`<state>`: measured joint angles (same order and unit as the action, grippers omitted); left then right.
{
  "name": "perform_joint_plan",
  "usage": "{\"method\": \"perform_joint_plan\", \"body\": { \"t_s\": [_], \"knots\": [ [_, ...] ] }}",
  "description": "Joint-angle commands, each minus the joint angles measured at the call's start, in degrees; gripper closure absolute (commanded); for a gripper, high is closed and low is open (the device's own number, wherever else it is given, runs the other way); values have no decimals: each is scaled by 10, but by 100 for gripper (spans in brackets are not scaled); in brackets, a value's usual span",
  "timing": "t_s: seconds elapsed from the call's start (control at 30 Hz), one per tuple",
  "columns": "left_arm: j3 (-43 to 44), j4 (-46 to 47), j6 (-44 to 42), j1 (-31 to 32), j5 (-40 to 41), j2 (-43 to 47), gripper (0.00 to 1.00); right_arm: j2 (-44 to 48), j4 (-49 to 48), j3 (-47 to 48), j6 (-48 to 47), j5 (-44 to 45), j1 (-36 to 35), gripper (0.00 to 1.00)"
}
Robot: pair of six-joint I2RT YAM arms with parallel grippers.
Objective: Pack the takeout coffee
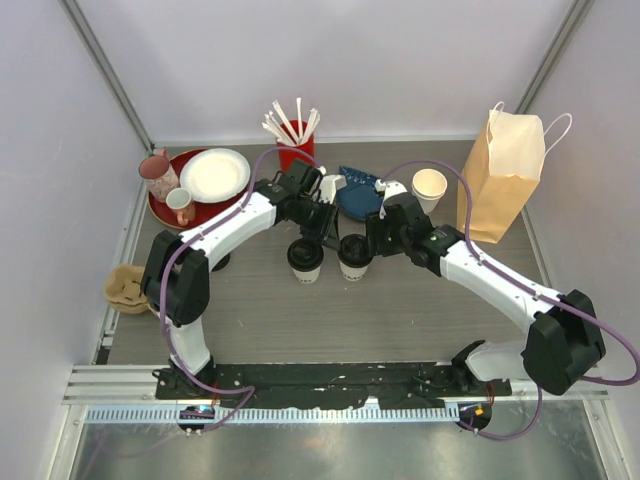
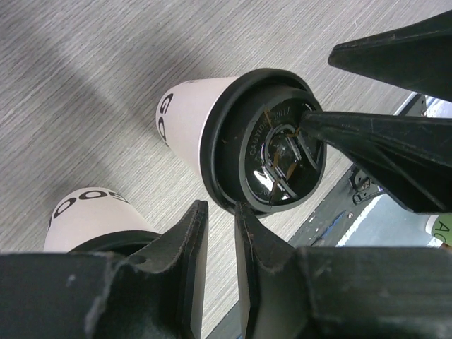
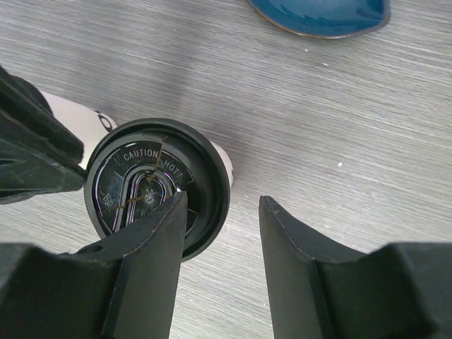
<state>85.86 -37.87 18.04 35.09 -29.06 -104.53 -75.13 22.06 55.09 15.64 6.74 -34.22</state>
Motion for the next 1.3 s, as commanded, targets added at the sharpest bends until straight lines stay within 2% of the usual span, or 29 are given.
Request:
{"method": "perform_joint_plan", "body": {
  "t_s": [0.0, 0.27, 0.57, 0.67, 0.87, 0.93, 1.27],
  "knots": [
    [-7, 23, 11, 0, -18, 0, 75, 15, -60, -12, 21, -57, 7, 49],
    [-4, 25, 15, 0, -21, -32, 76, -7, -84, -25, 31, -85, 11, 53],
    [-7, 32, 20, 2, -17, -59, 80, 10, -110, -93, 54, -94, 22, 58],
    [-15, 32, 22, 5, -7, -70, 85, 16, -119, -110, 59, -97, 26, 61],
    [-4, 24, 16, 6, -2, -67, 87, 22, -143, -147, 65, -115, 41, 72],
    [2, 24, 12, 6, -1, -56, 86, 24, -143, -148, 66, -119, 42, 72],
    [33, 10, -14, 7, 22, -8, 76, 45, -81, -67, 34, -91, 42, 55]
  ]
}}
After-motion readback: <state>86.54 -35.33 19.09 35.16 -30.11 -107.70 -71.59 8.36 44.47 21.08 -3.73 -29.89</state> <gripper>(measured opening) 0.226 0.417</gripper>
